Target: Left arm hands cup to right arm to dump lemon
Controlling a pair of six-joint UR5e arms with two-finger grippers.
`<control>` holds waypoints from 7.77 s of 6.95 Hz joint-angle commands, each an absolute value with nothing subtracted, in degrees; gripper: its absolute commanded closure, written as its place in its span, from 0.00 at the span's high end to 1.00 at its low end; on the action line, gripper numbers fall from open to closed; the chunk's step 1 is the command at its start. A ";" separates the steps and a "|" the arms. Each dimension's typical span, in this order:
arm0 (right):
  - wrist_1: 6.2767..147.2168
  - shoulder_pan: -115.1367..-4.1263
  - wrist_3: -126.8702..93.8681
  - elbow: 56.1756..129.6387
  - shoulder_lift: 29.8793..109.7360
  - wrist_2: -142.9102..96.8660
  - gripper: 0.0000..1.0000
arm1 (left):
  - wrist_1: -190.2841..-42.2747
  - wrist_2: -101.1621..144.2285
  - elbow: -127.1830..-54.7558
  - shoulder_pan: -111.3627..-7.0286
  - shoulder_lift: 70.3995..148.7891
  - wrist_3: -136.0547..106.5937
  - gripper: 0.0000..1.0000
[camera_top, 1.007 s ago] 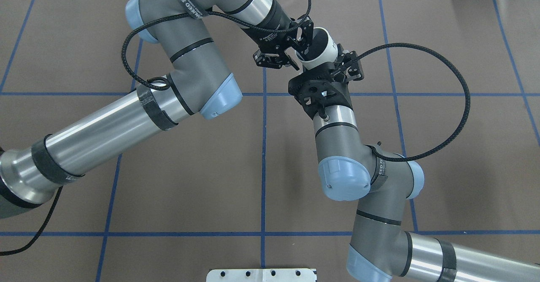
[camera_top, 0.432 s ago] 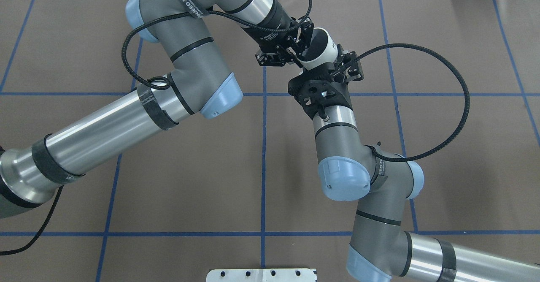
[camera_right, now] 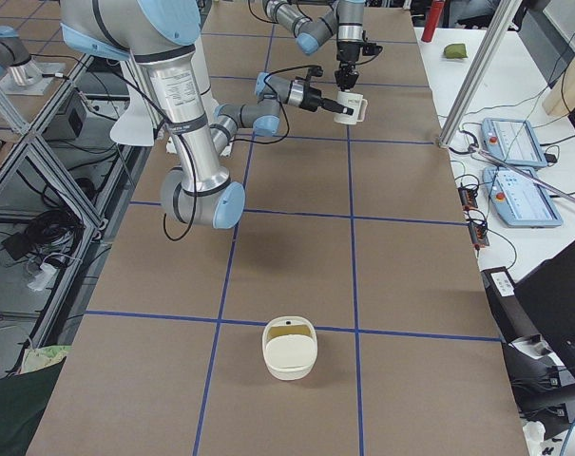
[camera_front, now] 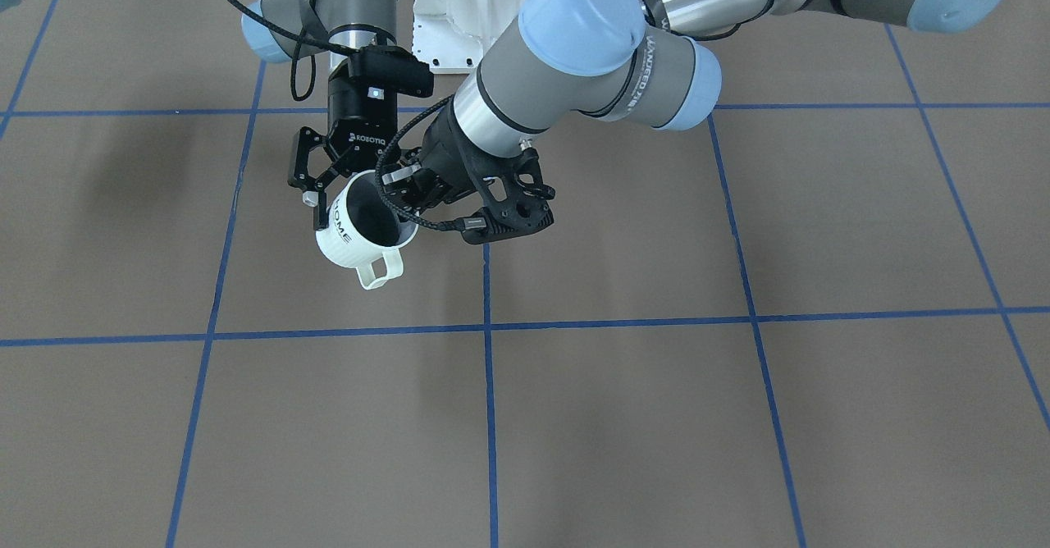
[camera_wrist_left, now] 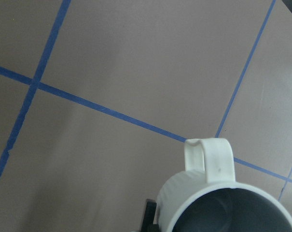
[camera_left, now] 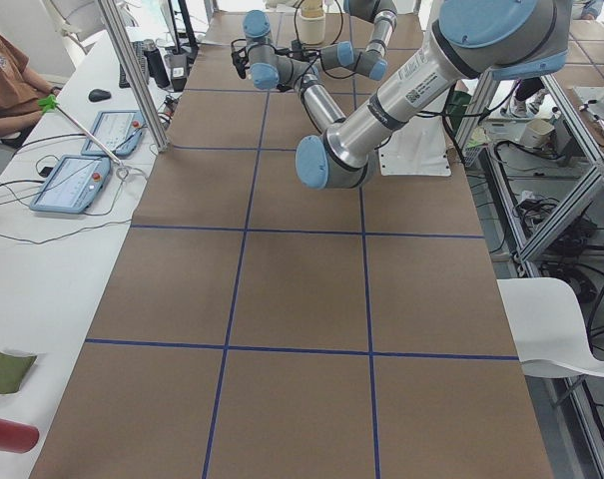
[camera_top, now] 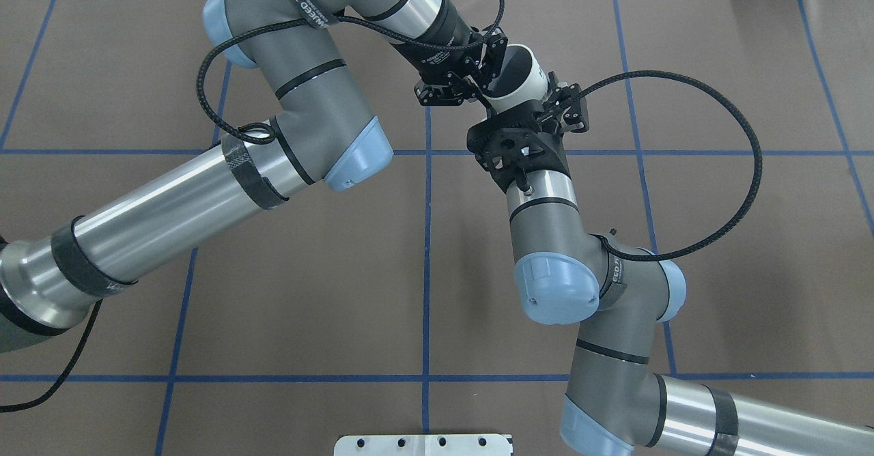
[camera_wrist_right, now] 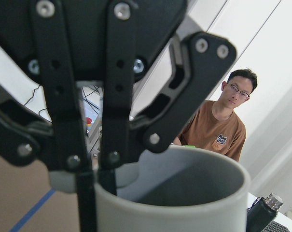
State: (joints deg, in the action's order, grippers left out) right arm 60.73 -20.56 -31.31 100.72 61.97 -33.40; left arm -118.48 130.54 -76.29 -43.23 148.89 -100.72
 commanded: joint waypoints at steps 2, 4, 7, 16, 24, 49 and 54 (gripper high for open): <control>60.73 -20.57 -31.46 100.72 61.96 -33.40 1.00 | -118.48 130.69 -76.29 -44.90 148.89 -100.64 0.00; 60.73 -20.57 -31.46 100.72 61.96 -33.49 1.00 | -118.21 134.89 -75.24 -50.94 148.62 -100.20 0.00; 60.64 -23.80 -34.01 101.25 61.96 -39.79 1.00 | -117.78 134.65 -68.75 -57.02 147.84 -94.42 0.00; 63.60 -62.45 -51.59 98.52 61.52 -117.34 1.00 | -94.48 123.57 -80.90 -67.68 124.77 -48.63 0.00; 77.96 -73.13 -43.26 102.03 69.07 -138.51 1.00 | -98.50 124.45 -103.62 -64.71 91.25 -42.34 0.00; 97.47 -89.38 11.95 100.82 92.28 -136.76 1.00 | -96.77 135.62 -99.14 -87.27 85.69 4.39 1.00; 95.99 -91.92 11.34 98.17 94.66 -136.58 1.00 | -97.47 129.20 -97.99 -87.28 84.20 4.66 1.00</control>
